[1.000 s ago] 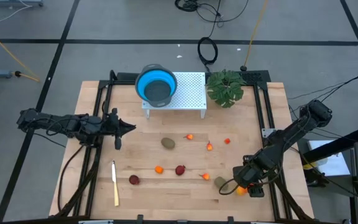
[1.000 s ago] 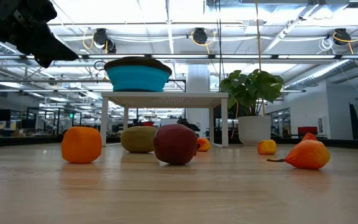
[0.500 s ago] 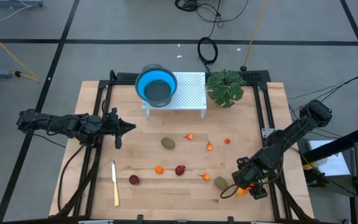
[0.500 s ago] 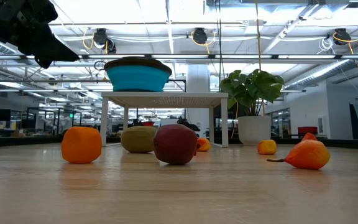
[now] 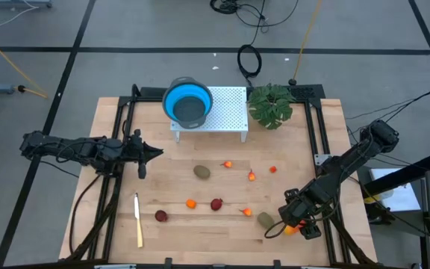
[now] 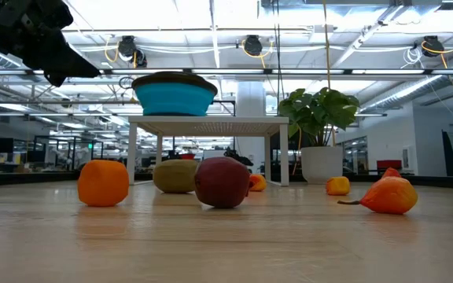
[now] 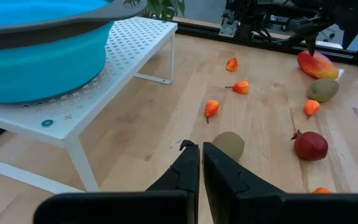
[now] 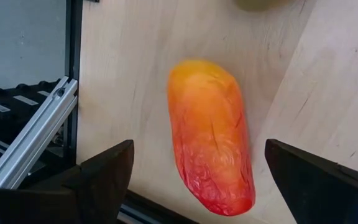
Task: Pick & Place Fruit
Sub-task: Put the mango in the blue strainer bowl on the shelf
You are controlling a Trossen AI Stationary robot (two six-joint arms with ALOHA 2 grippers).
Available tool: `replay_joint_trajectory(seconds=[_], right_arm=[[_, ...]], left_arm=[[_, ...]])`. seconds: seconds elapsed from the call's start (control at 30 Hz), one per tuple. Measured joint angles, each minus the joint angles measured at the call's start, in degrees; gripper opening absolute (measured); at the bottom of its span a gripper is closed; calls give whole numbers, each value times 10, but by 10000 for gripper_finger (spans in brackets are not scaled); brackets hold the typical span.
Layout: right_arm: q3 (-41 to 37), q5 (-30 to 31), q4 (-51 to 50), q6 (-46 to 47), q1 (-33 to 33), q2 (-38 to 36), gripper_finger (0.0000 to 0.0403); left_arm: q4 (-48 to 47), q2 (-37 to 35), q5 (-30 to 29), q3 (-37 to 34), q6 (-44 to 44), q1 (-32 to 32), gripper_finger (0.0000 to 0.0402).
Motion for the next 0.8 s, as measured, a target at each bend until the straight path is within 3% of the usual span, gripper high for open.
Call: replay_joint_trajectory(seconds=[0.53,0.8], right_arm=[[0,1,46,15,0,0,357],[0,0,37,-28,0,0,357]], left_arm=[[-3,0,-1,0,-9,0,19],[-3,0,-1,0,-12,0,19]])
